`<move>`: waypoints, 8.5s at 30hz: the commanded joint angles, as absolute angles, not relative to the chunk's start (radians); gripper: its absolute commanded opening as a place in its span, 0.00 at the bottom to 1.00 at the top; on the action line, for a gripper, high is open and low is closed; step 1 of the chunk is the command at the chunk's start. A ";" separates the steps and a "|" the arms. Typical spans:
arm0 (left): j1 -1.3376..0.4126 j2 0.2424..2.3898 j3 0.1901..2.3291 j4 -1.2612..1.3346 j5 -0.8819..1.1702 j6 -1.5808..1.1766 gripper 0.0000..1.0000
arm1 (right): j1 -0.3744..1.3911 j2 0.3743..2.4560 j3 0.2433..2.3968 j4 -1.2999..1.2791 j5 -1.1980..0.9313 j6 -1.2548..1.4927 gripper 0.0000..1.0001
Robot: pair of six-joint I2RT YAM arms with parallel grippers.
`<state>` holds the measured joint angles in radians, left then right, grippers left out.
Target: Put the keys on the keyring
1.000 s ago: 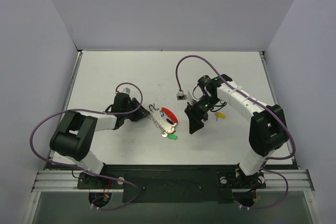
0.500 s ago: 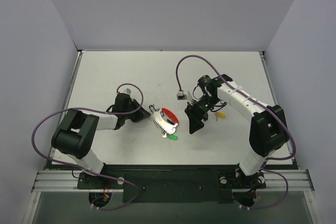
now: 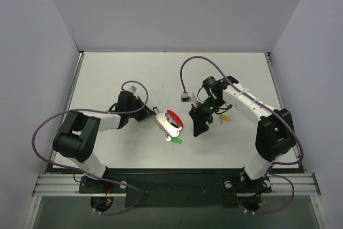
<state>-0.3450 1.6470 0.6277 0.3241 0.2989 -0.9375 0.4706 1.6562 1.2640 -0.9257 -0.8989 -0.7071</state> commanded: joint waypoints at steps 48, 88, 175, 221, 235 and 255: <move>-0.804 1.395 0.810 -0.068 0.008 -0.322 0.00 | 0.299 1.514 1.239 -1.023 -1.051 -0.804 0.54; -0.675 0.888 0.425 -0.074 -0.115 -0.737 0.64 | 0.351 1.562 1.224 -1.023 -1.035 -0.824 0.54; -0.615 1.065 0.765 -0.147 0.198 -0.359 0.00 | 0.396 1.545 1.247 -1.083 -1.045 -0.891 0.54; -0.907 1.014 0.603 0.541 0.318 -0.170 0.00 | 0.511 1.588 1.628 -1.408 -1.180 -1.387 0.43; -0.911 1.054 0.563 0.652 0.302 -0.247 0.00 | 0.560 1.451 1.470 -0.996 -0.997 -0.994 0.41; -0.913 1.034 0.515 0.712 0.290 -0.291 0.00 | 0.609 1.462 1.454 -0.979 -1.019 -0.997 0.30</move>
<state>-0.9085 1.0599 0.5102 0.5972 0.2985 -0.2707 0.5983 1.4734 1.4635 -0.9680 -0.9985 -0.9947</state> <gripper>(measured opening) 0.017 0.322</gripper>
